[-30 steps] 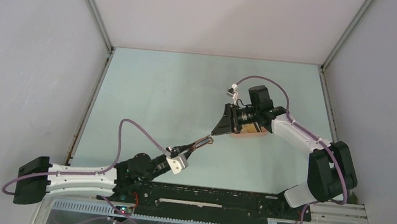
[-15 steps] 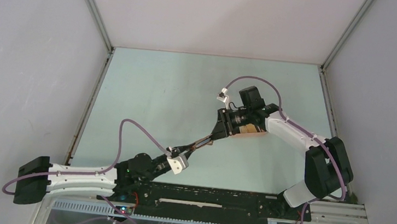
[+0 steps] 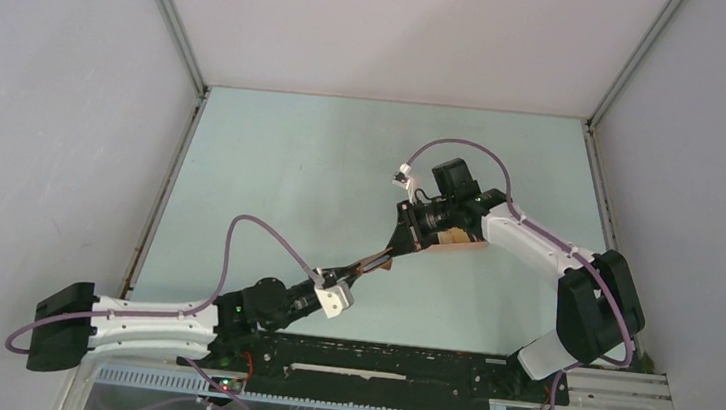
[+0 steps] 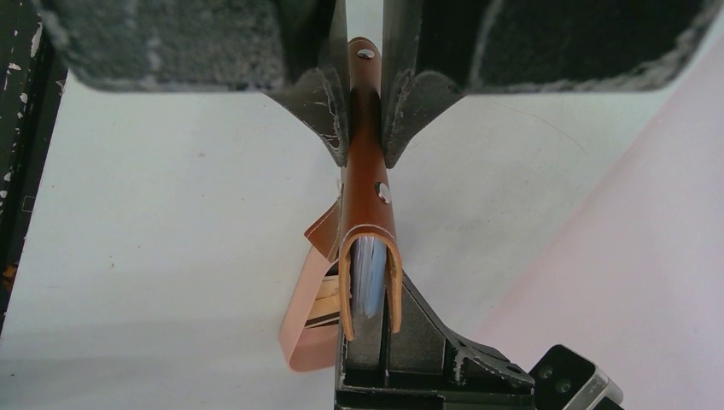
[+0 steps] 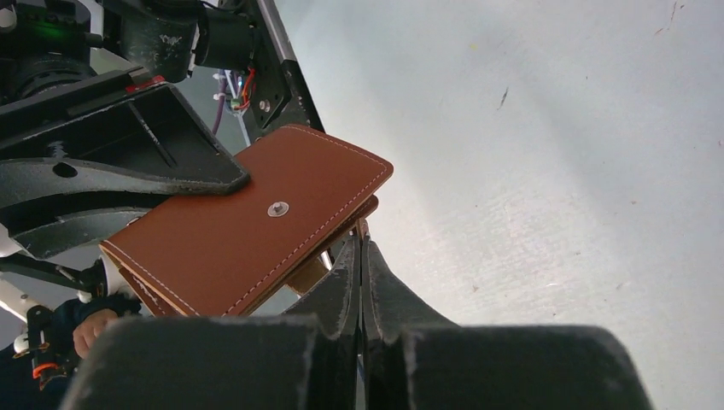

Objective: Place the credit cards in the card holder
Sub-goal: Turn over the card holder at the center of the board.

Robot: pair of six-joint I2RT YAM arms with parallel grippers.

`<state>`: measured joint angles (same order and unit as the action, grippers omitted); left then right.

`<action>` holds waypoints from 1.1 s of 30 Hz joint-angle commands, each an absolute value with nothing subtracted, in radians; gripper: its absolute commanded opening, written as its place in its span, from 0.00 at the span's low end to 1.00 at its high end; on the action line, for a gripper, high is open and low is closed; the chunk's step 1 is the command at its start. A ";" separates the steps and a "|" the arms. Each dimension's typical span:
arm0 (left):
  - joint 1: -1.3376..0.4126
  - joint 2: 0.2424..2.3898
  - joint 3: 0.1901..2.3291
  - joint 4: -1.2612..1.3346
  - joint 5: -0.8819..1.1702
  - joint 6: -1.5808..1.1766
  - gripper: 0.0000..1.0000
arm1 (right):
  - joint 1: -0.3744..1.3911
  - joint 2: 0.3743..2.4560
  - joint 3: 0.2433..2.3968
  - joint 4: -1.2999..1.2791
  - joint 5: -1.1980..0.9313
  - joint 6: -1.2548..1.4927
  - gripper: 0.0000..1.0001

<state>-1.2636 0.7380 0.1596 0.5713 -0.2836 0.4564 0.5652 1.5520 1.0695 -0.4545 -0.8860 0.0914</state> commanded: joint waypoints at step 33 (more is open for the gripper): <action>-1.271 1.325 0.518 0.356 -0.367 0.660 0.00 | 0.509 1.588 0.947 -0.200 -0.719 -0.090 0.00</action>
<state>-1.2640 1.2598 0.4442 0.4229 -0.3332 0.6209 0.4946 1.5578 0.9363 -0.2432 -0.7147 0.0200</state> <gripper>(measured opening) 0.186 0.006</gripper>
